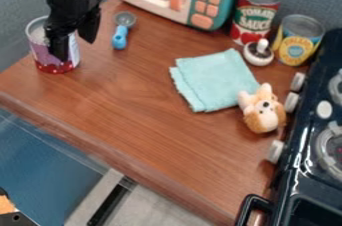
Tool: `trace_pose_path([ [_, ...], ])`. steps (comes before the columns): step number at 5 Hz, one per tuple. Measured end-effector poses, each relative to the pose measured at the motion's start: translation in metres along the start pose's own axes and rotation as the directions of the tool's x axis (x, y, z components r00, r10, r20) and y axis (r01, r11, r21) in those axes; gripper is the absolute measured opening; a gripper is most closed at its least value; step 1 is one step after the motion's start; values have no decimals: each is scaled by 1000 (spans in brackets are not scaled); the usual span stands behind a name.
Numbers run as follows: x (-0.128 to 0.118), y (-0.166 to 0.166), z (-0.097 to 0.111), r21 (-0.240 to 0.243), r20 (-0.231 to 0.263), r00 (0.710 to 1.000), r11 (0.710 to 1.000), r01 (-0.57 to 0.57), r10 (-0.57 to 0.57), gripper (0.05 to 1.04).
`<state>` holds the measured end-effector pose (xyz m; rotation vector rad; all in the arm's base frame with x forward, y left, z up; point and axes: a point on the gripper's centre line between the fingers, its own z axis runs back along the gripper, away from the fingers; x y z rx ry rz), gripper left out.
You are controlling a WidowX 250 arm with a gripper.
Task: Move the can to the lower left side of the table
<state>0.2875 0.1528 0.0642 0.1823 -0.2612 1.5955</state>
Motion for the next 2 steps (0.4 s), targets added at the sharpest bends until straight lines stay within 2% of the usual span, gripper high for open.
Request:
trace_pose_path([
  [1,-12,5,20,-48,-6,999,998,36,-36,999],
  [2,-23,5,47,-103,-85,986,986,134,-143,999],
])
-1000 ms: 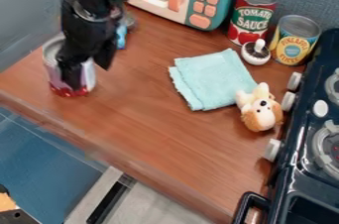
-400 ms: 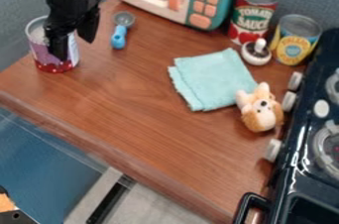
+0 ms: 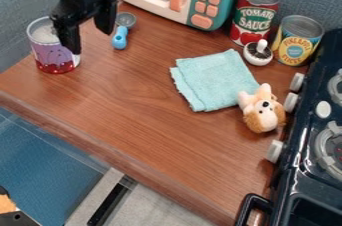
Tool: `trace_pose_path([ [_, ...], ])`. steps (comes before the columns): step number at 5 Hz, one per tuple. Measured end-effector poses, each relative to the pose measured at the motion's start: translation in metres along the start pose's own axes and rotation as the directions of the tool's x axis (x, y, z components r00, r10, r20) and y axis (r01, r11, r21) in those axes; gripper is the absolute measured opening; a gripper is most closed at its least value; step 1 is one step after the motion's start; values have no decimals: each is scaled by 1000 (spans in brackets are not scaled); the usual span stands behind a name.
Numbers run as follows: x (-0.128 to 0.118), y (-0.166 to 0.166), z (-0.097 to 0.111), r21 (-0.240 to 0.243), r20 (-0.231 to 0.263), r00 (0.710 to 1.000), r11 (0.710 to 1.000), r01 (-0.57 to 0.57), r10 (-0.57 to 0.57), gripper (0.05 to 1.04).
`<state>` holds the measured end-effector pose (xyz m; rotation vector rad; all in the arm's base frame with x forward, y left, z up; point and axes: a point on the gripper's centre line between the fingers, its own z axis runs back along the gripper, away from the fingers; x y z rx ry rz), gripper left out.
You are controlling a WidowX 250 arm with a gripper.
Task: Move the can to the lower left side of the table
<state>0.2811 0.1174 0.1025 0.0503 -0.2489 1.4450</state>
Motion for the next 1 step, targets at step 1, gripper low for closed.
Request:
trace_pose_path([
  [1,7,-5,10,54,-49,985,984,168,-165,999],
])
